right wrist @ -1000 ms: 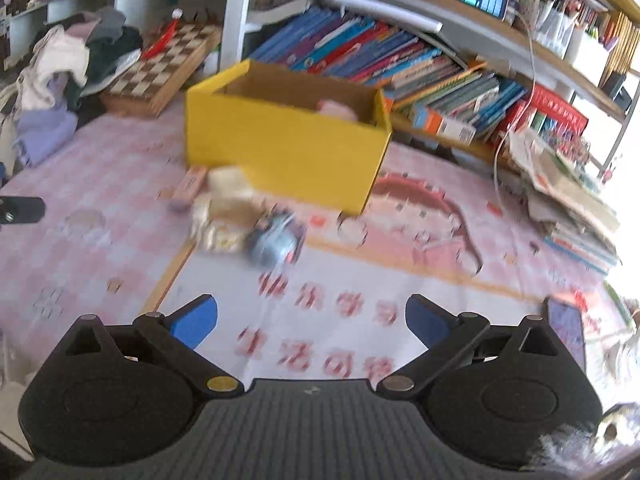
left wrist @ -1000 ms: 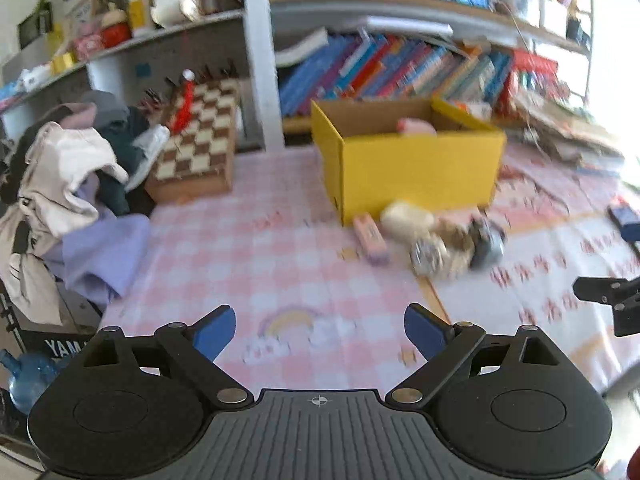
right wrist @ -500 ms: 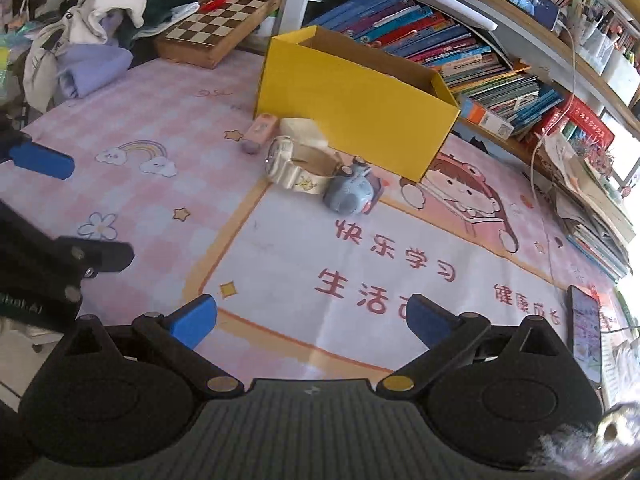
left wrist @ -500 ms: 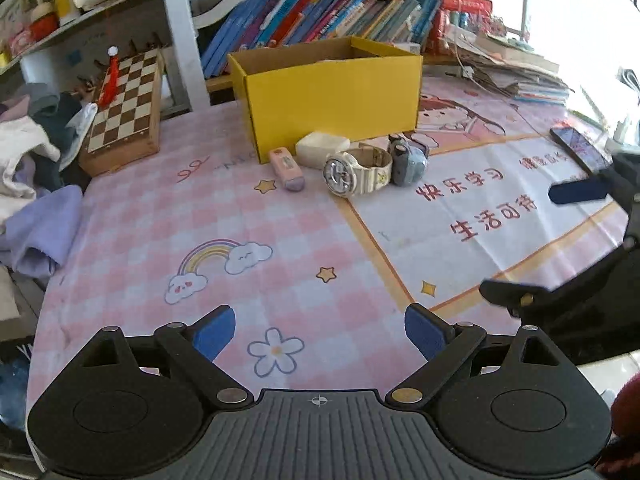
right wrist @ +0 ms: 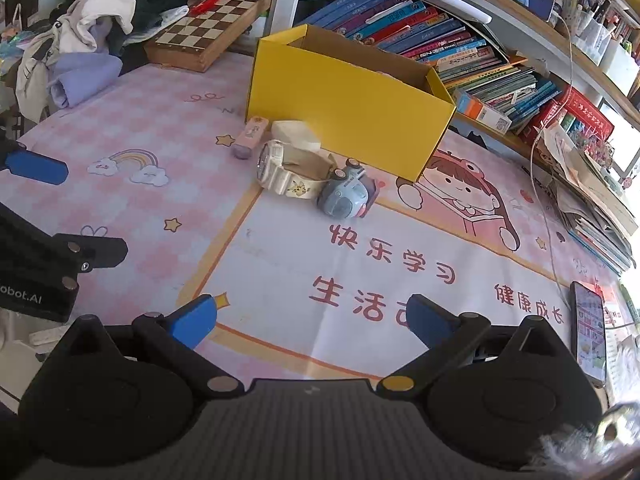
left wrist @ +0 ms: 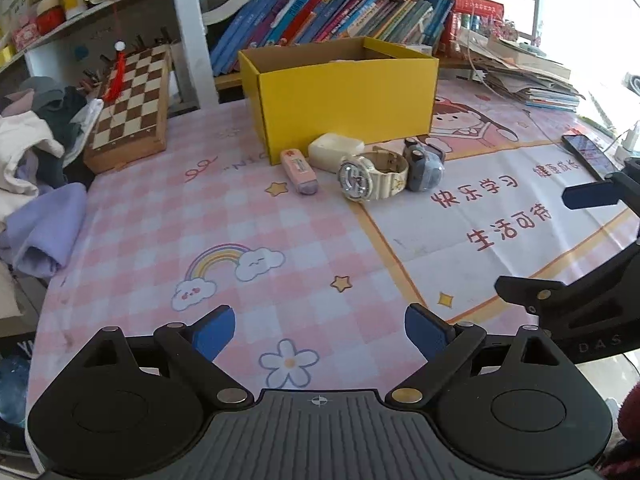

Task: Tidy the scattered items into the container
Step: 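Move both tools toward the blue toy car and cream wristwatch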

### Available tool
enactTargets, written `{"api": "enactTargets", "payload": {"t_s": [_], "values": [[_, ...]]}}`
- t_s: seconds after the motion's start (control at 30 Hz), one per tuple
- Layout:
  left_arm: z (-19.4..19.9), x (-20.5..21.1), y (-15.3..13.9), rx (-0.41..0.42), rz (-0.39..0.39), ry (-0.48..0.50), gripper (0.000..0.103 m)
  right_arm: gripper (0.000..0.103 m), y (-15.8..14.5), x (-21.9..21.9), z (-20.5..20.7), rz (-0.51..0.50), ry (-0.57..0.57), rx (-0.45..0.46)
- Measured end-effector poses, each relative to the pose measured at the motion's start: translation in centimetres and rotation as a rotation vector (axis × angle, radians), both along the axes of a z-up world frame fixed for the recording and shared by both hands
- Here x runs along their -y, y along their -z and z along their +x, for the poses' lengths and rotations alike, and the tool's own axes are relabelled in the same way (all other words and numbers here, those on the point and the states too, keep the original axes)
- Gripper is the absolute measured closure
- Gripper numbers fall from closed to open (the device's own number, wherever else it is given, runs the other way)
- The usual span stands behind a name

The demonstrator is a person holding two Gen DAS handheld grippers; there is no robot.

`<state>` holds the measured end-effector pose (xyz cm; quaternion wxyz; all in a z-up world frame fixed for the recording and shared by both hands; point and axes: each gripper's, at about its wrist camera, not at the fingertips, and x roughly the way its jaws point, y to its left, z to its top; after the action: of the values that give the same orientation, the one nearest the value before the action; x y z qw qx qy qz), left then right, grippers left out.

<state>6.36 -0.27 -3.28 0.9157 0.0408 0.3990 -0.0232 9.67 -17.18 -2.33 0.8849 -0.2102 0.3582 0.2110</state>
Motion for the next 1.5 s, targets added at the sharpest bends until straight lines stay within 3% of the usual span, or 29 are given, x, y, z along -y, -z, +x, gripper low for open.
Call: {"api": "enactTargets", "payload": {"t_s": [0.27,0.43,0.93,1.17,1.5], "values": [[1.4,0.2,0.4,-0.013,-0.008,0.019,0.009,0.003,0.1,0.2,1.3,-0.006,0.000,-0.013],[2.3,0.1,0.5,-0.007,-0.020,0.006,0.009,0.021,0.1,0.5,2.4,0.005,0.001,-0.034],[5.7,0.8,0.5,-0.022,-0.013,-0.032,0.009,0.021,0.1,0.6,7.4,0.038,-0.046,-0.072],[7.4,0.7,1.0,-0.045,-0.047,-0.074,0.009,0.021,0.4,0.5,9.7,0.040,-0.091,-0.090],[9.1,2.1,1.5,-0.029,-0.008,-0.066,0.010,0.023,1.7,0.4,13.8,0.081,-0.106,-0.157]]}}
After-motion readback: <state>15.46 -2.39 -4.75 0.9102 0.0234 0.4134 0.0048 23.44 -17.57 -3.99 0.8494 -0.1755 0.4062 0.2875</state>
